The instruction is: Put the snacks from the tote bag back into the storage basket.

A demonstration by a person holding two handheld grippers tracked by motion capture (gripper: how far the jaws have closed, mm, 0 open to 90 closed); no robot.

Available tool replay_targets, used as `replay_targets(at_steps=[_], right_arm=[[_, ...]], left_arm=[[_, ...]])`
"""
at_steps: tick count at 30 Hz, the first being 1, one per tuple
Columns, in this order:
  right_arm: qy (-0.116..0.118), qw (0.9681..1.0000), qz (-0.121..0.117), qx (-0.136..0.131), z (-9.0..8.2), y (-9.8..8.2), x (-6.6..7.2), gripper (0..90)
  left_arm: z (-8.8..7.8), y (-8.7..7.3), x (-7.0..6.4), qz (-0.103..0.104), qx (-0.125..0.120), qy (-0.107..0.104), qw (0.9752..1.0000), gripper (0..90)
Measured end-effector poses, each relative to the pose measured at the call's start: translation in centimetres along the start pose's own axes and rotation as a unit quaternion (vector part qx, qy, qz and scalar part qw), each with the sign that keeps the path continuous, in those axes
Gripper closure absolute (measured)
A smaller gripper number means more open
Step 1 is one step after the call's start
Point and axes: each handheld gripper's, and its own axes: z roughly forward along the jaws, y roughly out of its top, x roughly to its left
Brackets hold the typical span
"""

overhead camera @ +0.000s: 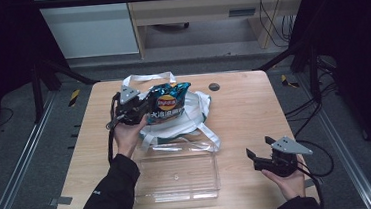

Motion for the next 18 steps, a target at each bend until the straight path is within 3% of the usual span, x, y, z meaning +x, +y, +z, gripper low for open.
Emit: replay_targets(at_steps=[7, 18], right_arm=[[0.0, 1.0, 0.0, 0.0, 0.0, 0.0, 0.0, 19.4], [-0.001, 1.0, 0.001, -0.002, -0.1, 0.0, 0.1, 19.4]], left_arm=[[-1.1, 0.5, 0.3, -0.015, -0.012, -0.007, 0.9998, 90.0], [-3.9, 1.7, -0.4, -0.012, -0.038, -0.019, 0.999, 90.0]])
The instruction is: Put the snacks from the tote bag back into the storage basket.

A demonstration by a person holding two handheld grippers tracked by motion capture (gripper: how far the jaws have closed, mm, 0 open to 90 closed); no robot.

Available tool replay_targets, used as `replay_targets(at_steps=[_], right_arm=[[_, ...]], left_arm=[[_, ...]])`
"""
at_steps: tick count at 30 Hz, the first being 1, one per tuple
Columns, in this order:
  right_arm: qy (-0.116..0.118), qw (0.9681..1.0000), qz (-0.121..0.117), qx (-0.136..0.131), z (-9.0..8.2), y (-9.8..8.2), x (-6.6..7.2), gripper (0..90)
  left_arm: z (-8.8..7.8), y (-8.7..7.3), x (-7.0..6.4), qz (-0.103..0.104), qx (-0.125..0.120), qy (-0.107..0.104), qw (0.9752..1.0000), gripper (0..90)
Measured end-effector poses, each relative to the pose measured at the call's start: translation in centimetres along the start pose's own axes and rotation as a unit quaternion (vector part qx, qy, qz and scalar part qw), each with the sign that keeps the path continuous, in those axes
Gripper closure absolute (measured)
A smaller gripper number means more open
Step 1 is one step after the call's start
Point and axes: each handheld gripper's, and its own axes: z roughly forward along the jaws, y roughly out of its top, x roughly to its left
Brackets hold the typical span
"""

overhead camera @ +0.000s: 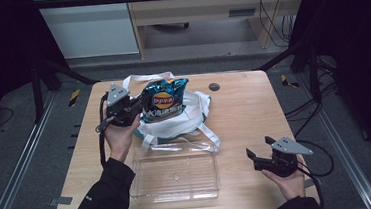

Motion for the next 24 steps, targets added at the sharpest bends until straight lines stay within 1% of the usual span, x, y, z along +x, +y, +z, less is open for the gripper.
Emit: replay_targets(at_steps=[2, 4, 5, 7, 9, 10, 13, 18, 24], right_arm=[[0.001, 1.0, -0.001, -0.002, 0.0, 0.0, 0.0, 19.4], [0.002, 1.0, 0.0, -0.003, 0.0, 0.0, 0.0, 19.3], [0.002, 1.0, 0.0, -0.003, 0.0, 0.0, 0.0, 19.3], [0.003, 1.0, 0.0, -0.003, 0.0, 0.0, 0.0, 19.3], [0.003, 1.0, 0.0, -0.003, 0.0, 0.0, 0.0, 19.3], [0.003, 1.0, 0.0, -0.003, 0.0, 0.0, 0.0, 19.3], [0.003, 1.0, -0.001, -0.004, 0.0, 0.0, 0.0, 19.3], [0.004, 1.0, -0.002, -0.003, 0.0, 0.0, 0.1, 19.2], [0.004, 1.0, -0.002, -0.003, 0.0, 0.0, 0.1, 19.1]], left_arm=[[-0.3, 0.1, -0.1, 0.0, -0.002, -0.002, 1.0, 90.0], [-1.2, 0.5, -0.5, 0.002, -0.007, -0.006, 1.0, 90.0], [-1.2, 0.5, -0.5, 0.002, -0.007, -0.006, 1.0, 90.0], [-2.1, 0.8, -0.7, 0.003, -0.008, -0.013, 0.9999, 90.0], [-2.4, 0.9, -0.8, 0.004, -0.009, -0.014, 0.9999, 90.0], [-2.9, 1.0, -0.9, 0.005, -0.01, -0.017, 0.9998, 90.0], [-3.7, 1.1, -1.1, 0.006, -0.015, -0.02, 0.9997, 90.0], [-4.8, 1.1, -1.4, 0.011, -0.02, -0.023, 0.9995, 90.0], [-6.3, 0.7, -2.0, 0.012, -0.023, -0.036, 0.999, 90.0]])
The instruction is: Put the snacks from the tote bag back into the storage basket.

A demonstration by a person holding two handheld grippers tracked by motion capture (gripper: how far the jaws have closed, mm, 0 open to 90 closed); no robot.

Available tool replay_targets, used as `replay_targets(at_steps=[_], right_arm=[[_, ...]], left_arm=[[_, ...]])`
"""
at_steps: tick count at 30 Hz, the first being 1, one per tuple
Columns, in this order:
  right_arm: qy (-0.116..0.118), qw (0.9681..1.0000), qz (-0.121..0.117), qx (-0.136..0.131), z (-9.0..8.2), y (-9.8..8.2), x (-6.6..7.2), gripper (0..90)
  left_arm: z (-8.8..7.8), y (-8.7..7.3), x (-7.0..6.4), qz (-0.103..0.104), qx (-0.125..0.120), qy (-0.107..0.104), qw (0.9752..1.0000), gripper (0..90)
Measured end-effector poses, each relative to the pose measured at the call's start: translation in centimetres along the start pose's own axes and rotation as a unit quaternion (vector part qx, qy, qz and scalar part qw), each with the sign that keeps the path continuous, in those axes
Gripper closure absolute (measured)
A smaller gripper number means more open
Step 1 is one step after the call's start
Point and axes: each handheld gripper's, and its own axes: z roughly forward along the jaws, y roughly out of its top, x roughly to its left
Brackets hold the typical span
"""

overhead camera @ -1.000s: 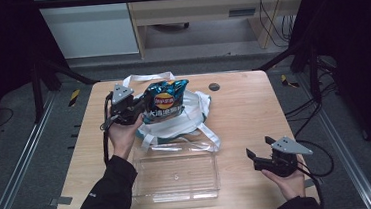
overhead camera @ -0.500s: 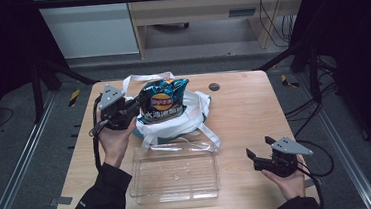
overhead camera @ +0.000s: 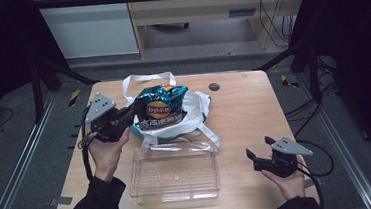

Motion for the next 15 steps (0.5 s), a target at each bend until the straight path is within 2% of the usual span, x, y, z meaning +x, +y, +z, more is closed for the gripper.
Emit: replay_targets(at_steps=[6, 15], right_arm=[[0.0, 1.0, -0.001, -0.001, 0.0, 0.0, 0.0, 18.9], [-0.001, 1.0, -0.002, -0.003, 0.0, 0.0, 0.0, 18.8]], left_arm=[[-1.3, -0.5, -0.8, 0.002, -0.002, -0.01, 0.9999, 90.0], [-2.3, -1.3, -1.4, 0.006, 0.002, -0.015, 0.9999, 90.0]])
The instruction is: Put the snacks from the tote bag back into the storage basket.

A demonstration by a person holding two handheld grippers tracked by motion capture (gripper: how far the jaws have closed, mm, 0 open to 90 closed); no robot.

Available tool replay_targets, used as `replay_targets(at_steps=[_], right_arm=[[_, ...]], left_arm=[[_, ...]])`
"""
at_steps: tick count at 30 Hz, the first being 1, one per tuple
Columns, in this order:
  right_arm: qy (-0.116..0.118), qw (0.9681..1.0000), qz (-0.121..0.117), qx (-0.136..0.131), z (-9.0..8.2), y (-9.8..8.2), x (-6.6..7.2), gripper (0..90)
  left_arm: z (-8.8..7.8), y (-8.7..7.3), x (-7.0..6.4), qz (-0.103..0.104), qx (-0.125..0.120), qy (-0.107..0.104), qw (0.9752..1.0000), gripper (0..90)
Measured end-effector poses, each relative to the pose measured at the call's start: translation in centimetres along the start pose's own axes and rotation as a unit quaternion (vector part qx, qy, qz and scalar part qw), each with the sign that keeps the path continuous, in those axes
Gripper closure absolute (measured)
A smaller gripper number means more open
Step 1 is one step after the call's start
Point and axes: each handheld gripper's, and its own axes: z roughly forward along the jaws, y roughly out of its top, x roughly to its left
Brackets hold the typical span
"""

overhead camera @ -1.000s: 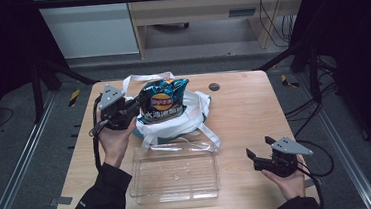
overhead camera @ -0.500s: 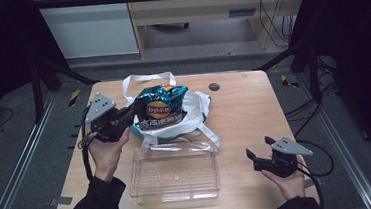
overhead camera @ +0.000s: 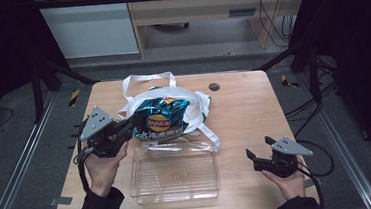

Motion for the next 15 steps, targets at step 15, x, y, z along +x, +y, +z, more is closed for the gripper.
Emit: replay_targets(at_steps=[15], right_arm=[[0.003, 1.0, -0.001, -0.001, 0.0, 0.0, 0.1, 18.7]], left_arm=[[-1.9, -1.5, -1.0, 0.002, 0.008, -0.013, 0.9999, 90.0]])
